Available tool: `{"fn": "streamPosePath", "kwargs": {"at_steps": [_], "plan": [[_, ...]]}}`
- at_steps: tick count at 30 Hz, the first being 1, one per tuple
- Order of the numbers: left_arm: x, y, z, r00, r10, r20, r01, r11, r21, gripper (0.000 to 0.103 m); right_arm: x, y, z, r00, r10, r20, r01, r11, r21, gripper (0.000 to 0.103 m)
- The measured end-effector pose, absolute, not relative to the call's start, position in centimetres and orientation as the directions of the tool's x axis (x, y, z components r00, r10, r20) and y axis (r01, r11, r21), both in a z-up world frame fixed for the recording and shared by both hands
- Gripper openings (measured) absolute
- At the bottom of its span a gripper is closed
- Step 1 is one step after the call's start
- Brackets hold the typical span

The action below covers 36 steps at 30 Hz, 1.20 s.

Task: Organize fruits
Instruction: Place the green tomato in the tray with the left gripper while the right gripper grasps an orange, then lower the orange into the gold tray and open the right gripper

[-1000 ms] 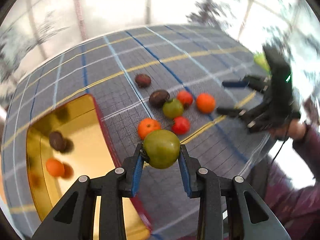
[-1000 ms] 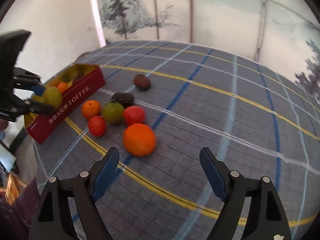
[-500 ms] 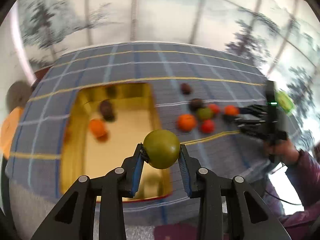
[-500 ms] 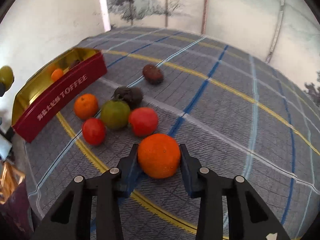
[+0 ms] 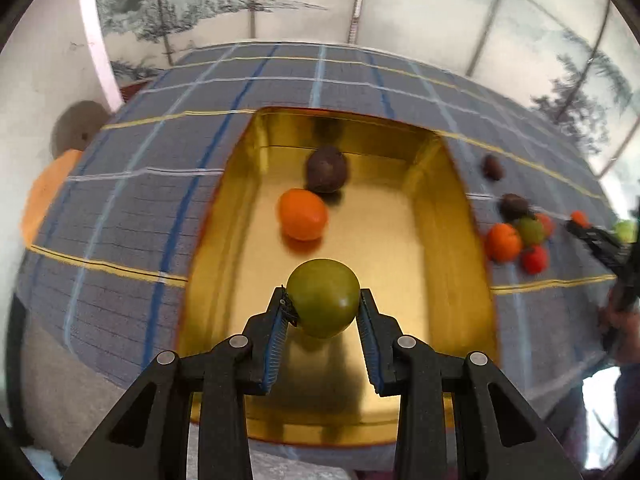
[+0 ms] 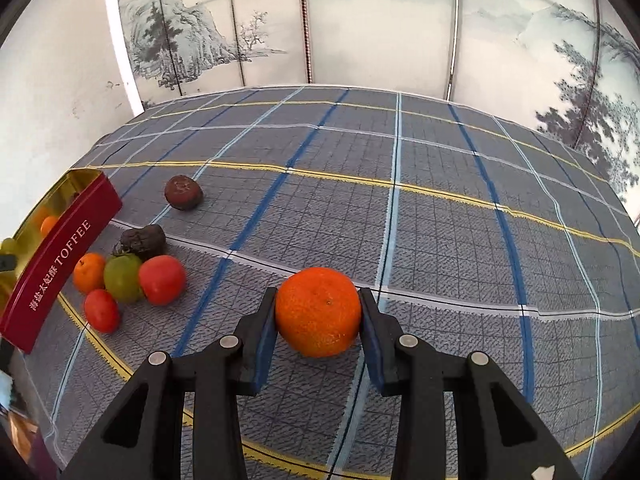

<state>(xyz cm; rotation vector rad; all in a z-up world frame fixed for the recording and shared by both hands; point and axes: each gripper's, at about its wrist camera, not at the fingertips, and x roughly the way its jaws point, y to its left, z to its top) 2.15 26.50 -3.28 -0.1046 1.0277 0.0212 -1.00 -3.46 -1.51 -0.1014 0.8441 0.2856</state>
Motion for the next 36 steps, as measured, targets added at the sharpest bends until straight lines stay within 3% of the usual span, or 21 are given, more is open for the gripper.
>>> {"fn": "streamPosePath", "kwargs": {"at_steps": [9,13,23,30,36], "plan": [[3.0,27.0,-4.1,0.521,0.040,-0.853,-0.083,0.997,-0.004,0.040,-1.1,-3.4,-1.5,0.626,0.192,-0.756,-0.281,0.960,0.012,0.035],[2.4,27.4,-3.2,0.548,0.047,-0.835,-0.108,0.994,-0.015,0.066,-1.0,-3.5,-1.6,0.625,0.187,-0.758,-0.276,0.961,0.009,0.035],[-0.8,25.7,0.6,0.634,0.164,-0.756,-0.198,0.979,0.047,0.074,-1.2,-3.1,-1.5,0.624,0.176,-0.762,-0.280,0.960,-0.008,0.035],[-2.5,25.4,2.5,0.662,0.228,-0.714,-0.265,0.962,0.061,0.082,-3.3,-0.2,2.3,0.649,0.275,-0.710,-0.341,0.939,0.052,0.035],[-3.7,25.8,3.1,0.657,0.302,-0.691,-0.331,0.939,0.096,0.096,-5.0,6.3,6.0,0.628,0.405,-0.664,-0.490,0.869,0.066,0.035]]}}
